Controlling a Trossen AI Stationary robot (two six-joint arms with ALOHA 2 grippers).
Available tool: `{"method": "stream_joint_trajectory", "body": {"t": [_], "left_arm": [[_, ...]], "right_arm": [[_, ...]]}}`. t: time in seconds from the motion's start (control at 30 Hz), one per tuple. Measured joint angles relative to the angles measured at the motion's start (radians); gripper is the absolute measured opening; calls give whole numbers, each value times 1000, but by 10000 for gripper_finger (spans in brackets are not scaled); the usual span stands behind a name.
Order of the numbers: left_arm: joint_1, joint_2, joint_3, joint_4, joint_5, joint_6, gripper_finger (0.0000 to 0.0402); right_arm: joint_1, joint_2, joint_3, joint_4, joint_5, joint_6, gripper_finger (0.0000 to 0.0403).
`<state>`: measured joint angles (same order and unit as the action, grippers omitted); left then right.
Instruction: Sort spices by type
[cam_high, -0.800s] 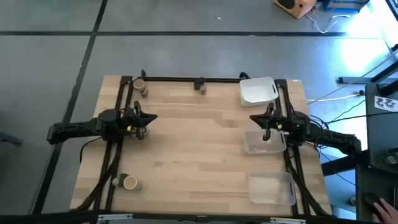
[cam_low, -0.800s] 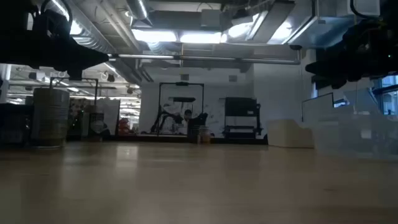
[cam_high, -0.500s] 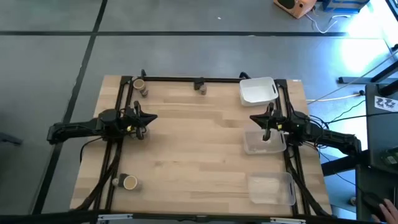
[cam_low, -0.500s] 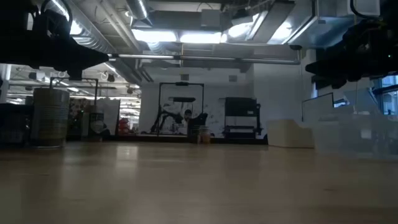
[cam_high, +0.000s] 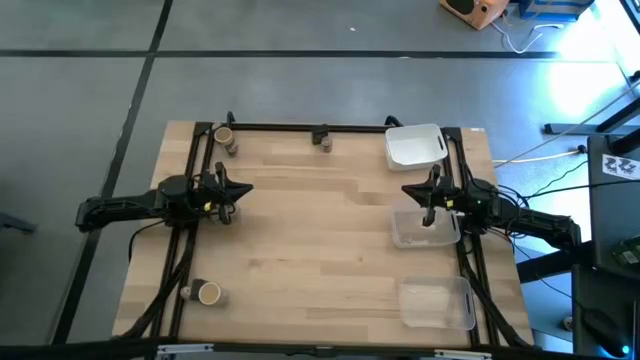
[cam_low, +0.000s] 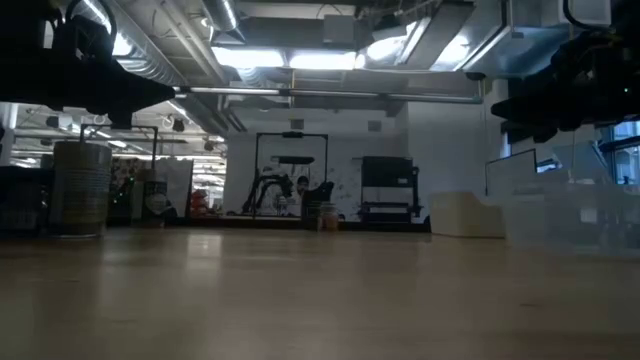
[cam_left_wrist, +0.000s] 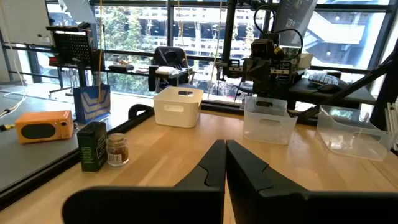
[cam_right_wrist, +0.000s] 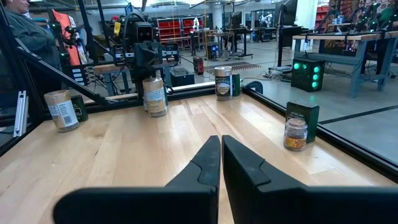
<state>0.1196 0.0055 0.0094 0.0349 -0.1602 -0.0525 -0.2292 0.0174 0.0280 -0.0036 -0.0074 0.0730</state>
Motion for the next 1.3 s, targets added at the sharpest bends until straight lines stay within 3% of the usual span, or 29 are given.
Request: {"method": "stream_joint_trajectory", "body": {"t": [0.53, 0.73, 0.97, 1.07, 1.3], "left_arm": [[0, 0, 0, 0, 0, 2, 0], [0, -1, 0, 0, 0, 257, 0], [0, -1, 0, 2, 0, 411, 0], [0, -1, 0, 8, 0, 331, 0], [0, 0, 0, 114, 0, -26, 0]], "right_arm": [[0, 0, 0, 0, 0, 0, 19], [0, 0, 0, 0, 0, 0, 19], [0, 0, 0, 5, 7, -4, 19], [0, 0, 0, 38, 55, -25, 19], [0, 0, 0, 82, 196, -27, 19]]}}
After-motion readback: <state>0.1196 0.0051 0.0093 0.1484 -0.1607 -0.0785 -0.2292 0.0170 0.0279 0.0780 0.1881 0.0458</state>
